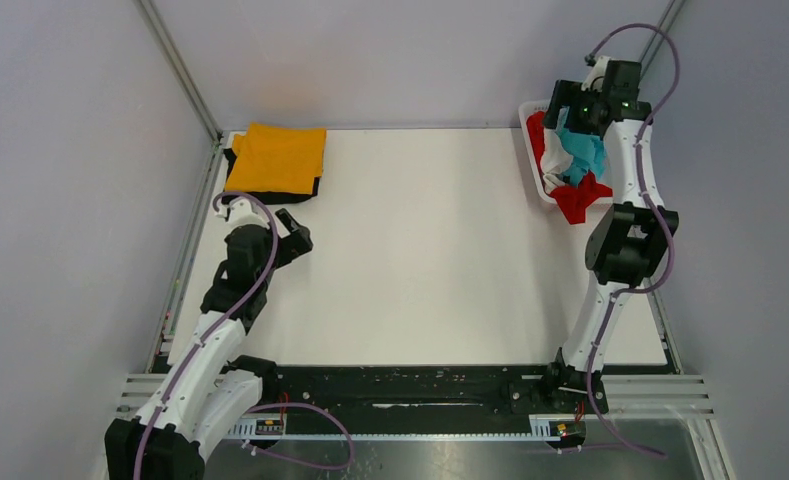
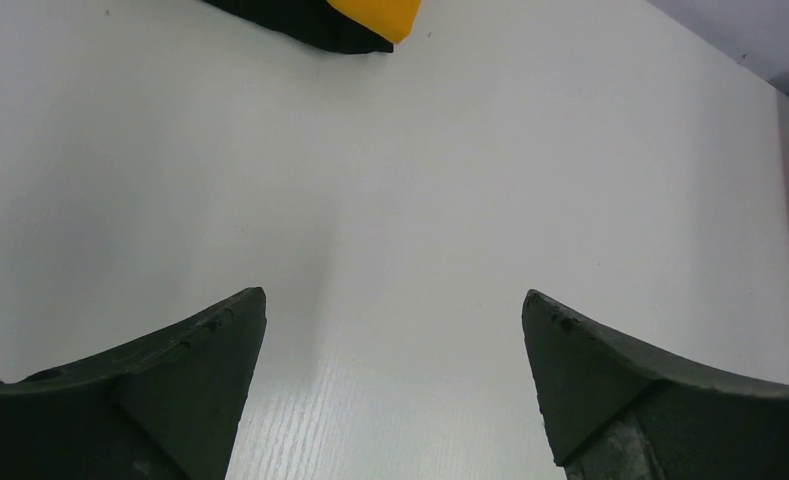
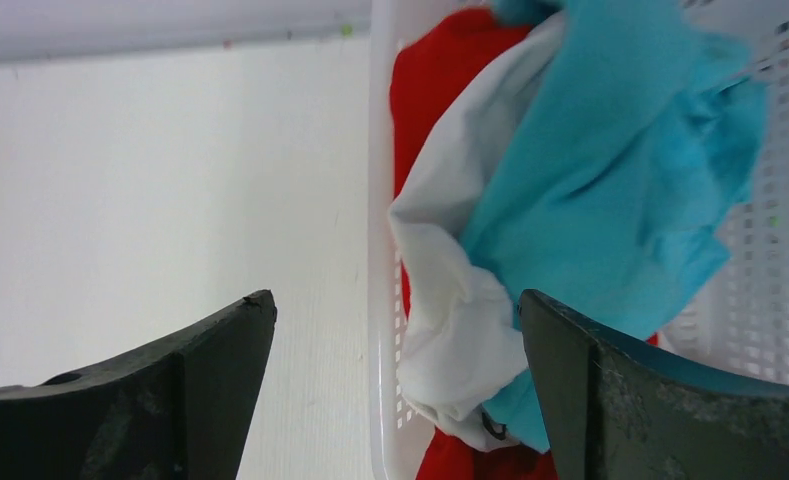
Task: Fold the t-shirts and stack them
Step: Grab crumpled tshirt from bin with the right arm
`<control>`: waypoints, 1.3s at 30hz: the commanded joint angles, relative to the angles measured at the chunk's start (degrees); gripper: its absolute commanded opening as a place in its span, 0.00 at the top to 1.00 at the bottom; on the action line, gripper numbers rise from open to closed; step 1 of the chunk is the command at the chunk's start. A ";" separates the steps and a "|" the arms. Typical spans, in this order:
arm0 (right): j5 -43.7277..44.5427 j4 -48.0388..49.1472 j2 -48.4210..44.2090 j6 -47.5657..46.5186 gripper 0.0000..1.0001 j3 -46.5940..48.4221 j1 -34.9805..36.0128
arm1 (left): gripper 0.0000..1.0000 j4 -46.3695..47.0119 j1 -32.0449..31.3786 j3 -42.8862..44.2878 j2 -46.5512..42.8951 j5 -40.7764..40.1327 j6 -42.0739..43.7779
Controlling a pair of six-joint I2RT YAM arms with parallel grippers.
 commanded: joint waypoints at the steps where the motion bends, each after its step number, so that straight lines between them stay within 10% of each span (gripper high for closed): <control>1: 5.08 9.04 -2.40 8.82 0.01 -1.99 -3.09 | 0.01 3.49 0.00 3.12 0.62 -1.82 0.82; 17: 7.86 3.33 17.76 16.44 0.16 17.57 -6.36 | 0.01 3.94 -0.01 6.06 6.83 -1.16 0.33; 35: 2.22 8.46 15.51 24.83 0.96 12.05 -10.52 | 0.01 4.02 -0.02 6.44 7.38 -0.64 -0.24; 39: 2.76 8.65 12.97 25.04 0.99 13.66 -10.82 | 0.01 3.94 -0.06 6.43 7.10 -0.34 -0.16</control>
